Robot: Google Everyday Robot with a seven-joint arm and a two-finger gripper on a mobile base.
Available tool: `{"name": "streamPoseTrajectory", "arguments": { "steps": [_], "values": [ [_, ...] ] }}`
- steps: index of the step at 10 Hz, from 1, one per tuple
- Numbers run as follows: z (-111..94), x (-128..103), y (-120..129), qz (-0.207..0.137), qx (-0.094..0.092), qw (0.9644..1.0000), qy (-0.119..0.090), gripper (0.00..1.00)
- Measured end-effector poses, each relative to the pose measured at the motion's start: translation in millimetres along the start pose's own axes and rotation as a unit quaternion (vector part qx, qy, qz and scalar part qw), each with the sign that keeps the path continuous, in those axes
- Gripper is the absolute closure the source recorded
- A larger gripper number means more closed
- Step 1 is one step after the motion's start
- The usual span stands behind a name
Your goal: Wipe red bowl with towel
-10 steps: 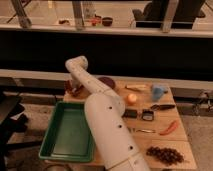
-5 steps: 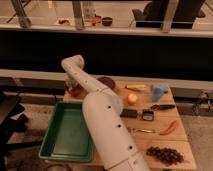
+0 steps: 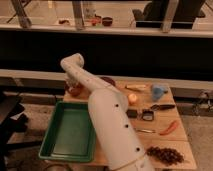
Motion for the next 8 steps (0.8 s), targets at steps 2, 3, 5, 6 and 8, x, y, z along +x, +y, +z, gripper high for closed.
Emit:
{"name": "streamPoseTrajectory", "arguments": {
  "steps": [2,3,5,6,8],
  "values": [
    [-12.6,2.4,5.4,0.002,-0.009,0.9998,0.016,0.99],
    [-14.9,1.9,4.7,0.001,-0.012,0.9997,0.023,0.99],
    [-19.7,1.4,2.2,-0.001,-0.016,0.9992,0.036,0.99],
    [-22.7,2.1,1.3,-0.001,-0.019,0.999,0.041,0.98],
    [-27.3,2.8,-3.2,-0.001,-0.023,0.9987,0.044,0.82]
  ]
}}
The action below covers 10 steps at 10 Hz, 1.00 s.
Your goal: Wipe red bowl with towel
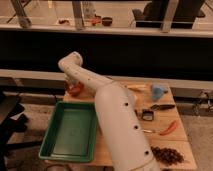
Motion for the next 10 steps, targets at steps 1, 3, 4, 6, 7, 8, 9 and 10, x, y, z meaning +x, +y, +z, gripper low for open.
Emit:
{"name": "streamPoseTrajectory", "arguments": {
  "steps": [1,3,4,6,7,8,9,10],
  "values": [
    [-3.1,0.7,-2.2,0.0,-0.004,1.0,0.001,0.71],
    [-8.0,3.2,-3.8,0.002,-0.009,1.0,0.002,0.53],
    [-10.3,4.5,-4.3,0.007,-0.01,0.9999,0.002,0.41],
    [-14.8,7.8,-1.8,0.016,-0.011,0.9998,0.004,0.23],
    [-17.3,9.6,-0.2,0.02,-0.011,0.9997,0.005,0.2],
    [-20.1,11.2,2.2,0.025,-0.011,0.9996,0.006,0.2],
    [-24.6,12.9,2.8,0.028,-0.01,0.9995,0.008,0.2],
    [-31.2,15.5,1.4,0.03,-0.008,0.9995,0.012,0.2]
  ]
}}
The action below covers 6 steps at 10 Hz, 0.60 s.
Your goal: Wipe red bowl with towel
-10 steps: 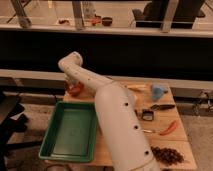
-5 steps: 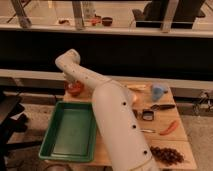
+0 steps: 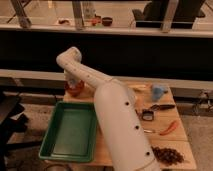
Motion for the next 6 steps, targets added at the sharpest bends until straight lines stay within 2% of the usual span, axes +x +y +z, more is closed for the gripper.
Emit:
{"name": "streamPoseTrajectory", "arguments": {
  "steps": [3,6],
  "values": [
    [-6.9,1.8,-3.4,0.003,0.009,0.9999,0.012,0.2],
    [-40.8,16.7,-7.1,0.015,0.02,0.9988,0.043,0.2]
  ]
}}
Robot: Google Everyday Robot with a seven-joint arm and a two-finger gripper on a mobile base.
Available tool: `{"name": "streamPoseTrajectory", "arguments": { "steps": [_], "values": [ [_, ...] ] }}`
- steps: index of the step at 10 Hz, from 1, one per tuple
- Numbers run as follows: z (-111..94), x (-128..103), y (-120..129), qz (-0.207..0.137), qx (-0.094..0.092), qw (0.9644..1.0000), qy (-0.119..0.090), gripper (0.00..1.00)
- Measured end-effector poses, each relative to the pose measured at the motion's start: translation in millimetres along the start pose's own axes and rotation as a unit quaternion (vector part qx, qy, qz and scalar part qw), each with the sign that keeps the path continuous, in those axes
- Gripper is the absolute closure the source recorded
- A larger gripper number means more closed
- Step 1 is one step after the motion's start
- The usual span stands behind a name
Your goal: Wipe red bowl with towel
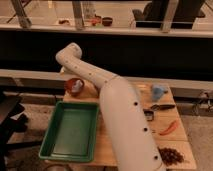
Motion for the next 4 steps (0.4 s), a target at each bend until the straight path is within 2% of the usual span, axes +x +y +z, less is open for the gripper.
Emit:
{"name": "streamPoseTrajectory", "arguments": {
  "steps": [2,4],
  "values": [
    [-15.6,11.8,4.6,0.013,0.012,0.9997,0.016,0.21],
    [-15.2,8.7,7.7,0.014,0.011,0.9998,0.006,0.36]
  ]
}}
